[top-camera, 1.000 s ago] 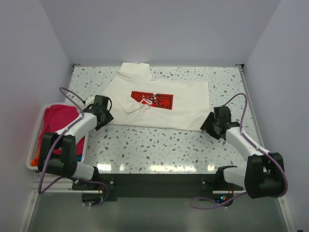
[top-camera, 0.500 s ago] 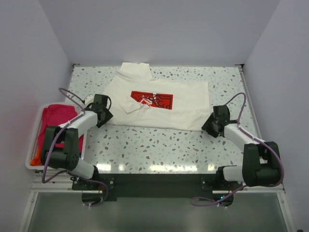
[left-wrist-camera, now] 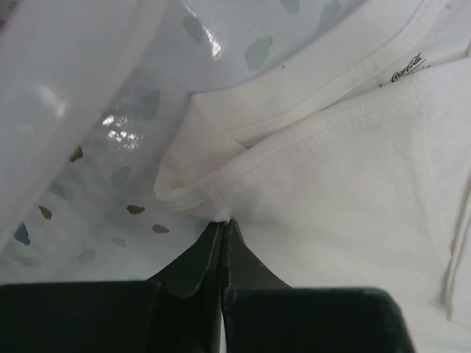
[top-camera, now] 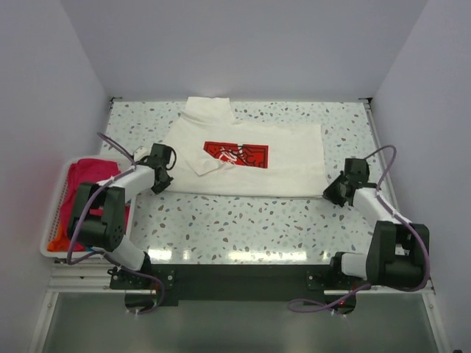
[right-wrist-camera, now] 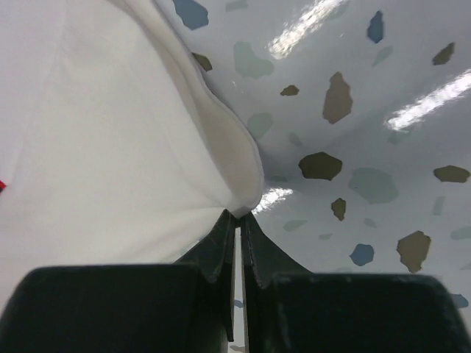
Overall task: Fold and stack the t-shirts
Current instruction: Fold the tshirt
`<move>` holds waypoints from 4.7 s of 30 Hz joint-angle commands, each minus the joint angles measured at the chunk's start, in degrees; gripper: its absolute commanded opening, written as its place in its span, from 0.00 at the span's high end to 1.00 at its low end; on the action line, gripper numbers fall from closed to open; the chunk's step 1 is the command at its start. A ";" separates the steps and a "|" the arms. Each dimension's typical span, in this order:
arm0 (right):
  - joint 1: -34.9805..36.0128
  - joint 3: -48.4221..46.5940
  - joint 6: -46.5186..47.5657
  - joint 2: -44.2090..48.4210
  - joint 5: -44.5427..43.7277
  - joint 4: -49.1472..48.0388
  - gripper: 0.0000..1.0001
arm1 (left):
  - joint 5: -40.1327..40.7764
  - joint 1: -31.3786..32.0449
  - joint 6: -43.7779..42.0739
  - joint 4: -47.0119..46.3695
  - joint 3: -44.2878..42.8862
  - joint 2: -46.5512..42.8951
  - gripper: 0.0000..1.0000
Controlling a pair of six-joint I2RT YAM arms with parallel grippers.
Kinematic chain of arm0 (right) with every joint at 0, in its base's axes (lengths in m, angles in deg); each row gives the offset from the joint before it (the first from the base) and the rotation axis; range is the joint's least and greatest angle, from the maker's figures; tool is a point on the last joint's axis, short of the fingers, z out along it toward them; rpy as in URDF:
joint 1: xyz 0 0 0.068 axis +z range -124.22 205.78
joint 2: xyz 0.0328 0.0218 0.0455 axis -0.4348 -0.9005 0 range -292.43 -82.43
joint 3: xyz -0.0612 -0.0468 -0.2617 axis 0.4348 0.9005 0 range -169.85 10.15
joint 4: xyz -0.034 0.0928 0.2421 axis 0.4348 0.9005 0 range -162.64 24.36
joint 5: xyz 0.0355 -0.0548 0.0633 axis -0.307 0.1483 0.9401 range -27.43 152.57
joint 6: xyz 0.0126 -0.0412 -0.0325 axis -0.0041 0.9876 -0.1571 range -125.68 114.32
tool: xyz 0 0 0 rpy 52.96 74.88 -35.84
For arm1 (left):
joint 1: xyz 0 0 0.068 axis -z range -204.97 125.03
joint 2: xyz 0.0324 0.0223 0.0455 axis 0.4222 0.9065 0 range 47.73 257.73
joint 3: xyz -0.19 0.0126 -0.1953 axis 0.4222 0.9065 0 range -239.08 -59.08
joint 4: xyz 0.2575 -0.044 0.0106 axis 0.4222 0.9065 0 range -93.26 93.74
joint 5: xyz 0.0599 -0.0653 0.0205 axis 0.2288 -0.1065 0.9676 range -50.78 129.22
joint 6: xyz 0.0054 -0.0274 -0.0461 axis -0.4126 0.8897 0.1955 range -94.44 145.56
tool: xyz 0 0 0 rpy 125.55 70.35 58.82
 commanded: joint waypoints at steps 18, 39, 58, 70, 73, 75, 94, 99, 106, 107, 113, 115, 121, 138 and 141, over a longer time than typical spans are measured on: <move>-13.72 3.93 2.79 26.83 6.53 20.10 0.69 | 0.41 11.62 11.68 20.45 16.81 -39.59 0.80; 3.59 -42.37 16.23 -22.80 -0.49 8.77 0.34 | -5.56 5.91 -42.00 -6.09 -55.06 23.03 0.29; 3.42 -43.80 17.37 -31.87 -7.70 1.82 0.38 | -22.17 1.51 -43.96 -15.58 -78.46 57.07 0.29; 1.39 -42.21 18.16 -34.07 -6.47 -0.29 0.38 | -18.93 2.13 -40.88 -17.78 -79.95 60.76 0.47; 1.13 -42.56 18.17 -35.21 -6.47 -0.20 0.38 | -18.84 2.13 -40.97 -18.21 -80.14 61.03 0.55; 1.04 -42.83 18.17 -36.35 -6.39 -0.02 0.38 | -18.93 2.21 -41.06 -18.57 -79.53 60.59 0.60; 0.87 -47.13 20.27 -40.58 -8.67 -0.02 0.37 | -19.55 2.21 -40.88 -26.47 -75.13 57.08 0.87; 0.87 -48.45 20.71 -41.01 -9.37 0.15 0.37 | -19.81 2.21 -40.97 -27.18 -75.04 55.67 0.96; 0.87 -51.52 22.29 -42.77 -10.78 -0.29 0.35 | -20.07 2.21 -40.88 -28.68 -75.04 54.18 0.98; 0.87 -52.66 22.21 -43.29 -10.87 0.06 0.35 | -20.25 2.21 -40.88 -28.76 -75.04 54.09 0.99; 0.87 -54.25 21.51 -45.93 -9.29 0.59 0.37 | -20.60 2.21 -40.71 -29.64 -75.04 53.65 1.00; 0.87 -54.43 21.07 -46.64 -8.94 0.68 0.37 | -20.77 2.21 -40.71 -29.99 -75.04 53.56 1.00; 0.87 -55.31 20.37 -48.83 -7.79 0.85 0.47 | -21.48 2.21 -40.27 -31.05 -74.69 53.03 1.00; 0.87 -53.64 19.49 -46.20 -6.48 0.33 0.93 | -12.43 2.13 -37.01 -14.45 -83.92 58.74 0.31; 0.87 -53.29 19.22 -45.67 -5.42 0.24 0.95 | -12.25 2.13 -36.58 -11.38 -84.26 59.27 0.32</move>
